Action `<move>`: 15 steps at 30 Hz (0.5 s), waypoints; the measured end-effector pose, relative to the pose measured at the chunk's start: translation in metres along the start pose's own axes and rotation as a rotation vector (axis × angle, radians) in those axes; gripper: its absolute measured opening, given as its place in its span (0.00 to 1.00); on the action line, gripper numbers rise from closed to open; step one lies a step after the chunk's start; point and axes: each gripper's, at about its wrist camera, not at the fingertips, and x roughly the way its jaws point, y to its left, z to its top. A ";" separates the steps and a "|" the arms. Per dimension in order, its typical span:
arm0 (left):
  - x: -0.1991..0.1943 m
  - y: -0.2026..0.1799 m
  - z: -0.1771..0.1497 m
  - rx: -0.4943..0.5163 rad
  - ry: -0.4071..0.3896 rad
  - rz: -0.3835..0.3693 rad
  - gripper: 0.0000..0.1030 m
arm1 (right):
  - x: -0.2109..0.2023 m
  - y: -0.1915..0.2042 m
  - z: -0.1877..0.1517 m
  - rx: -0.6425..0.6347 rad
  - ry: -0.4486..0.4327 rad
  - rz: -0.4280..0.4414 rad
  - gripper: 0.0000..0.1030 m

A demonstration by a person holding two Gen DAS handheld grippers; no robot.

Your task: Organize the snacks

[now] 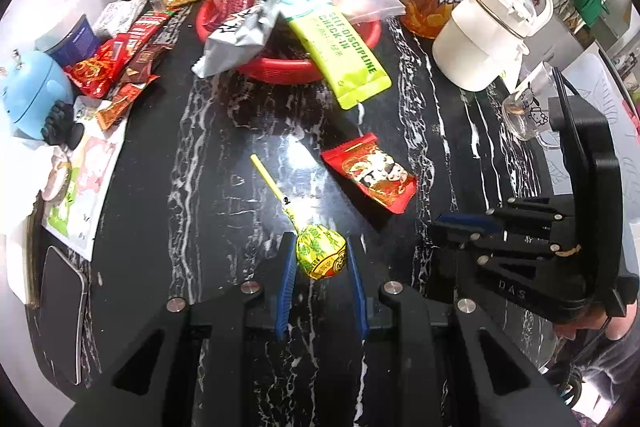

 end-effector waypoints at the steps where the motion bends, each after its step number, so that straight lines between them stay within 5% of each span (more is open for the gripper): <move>1: -0.001 0.002 0.000 -0.004 -0.003 0.002 0.23 | -0.002 0.003 0.000 0.005 -0.003 -0.004 0.30; 2: -0.003 0.006 -0.001 -0.010 -0.006 0.007 0.23 | -0.003 0.006 0.002 0.004 -0.013 -0.008 0.48; 3: -0.004 0.008 -0.001 -0.015 -0.008 0.010 0.23 | -0.005 0.009 0.003 0.000 -0.029 -0.012 0.56; 15: -0.012 0.039 0.006 -0.053 -0.020 0.022 0.23 | -0.008 0.043 0.039 -0.066 -0.078 -0.036 0.68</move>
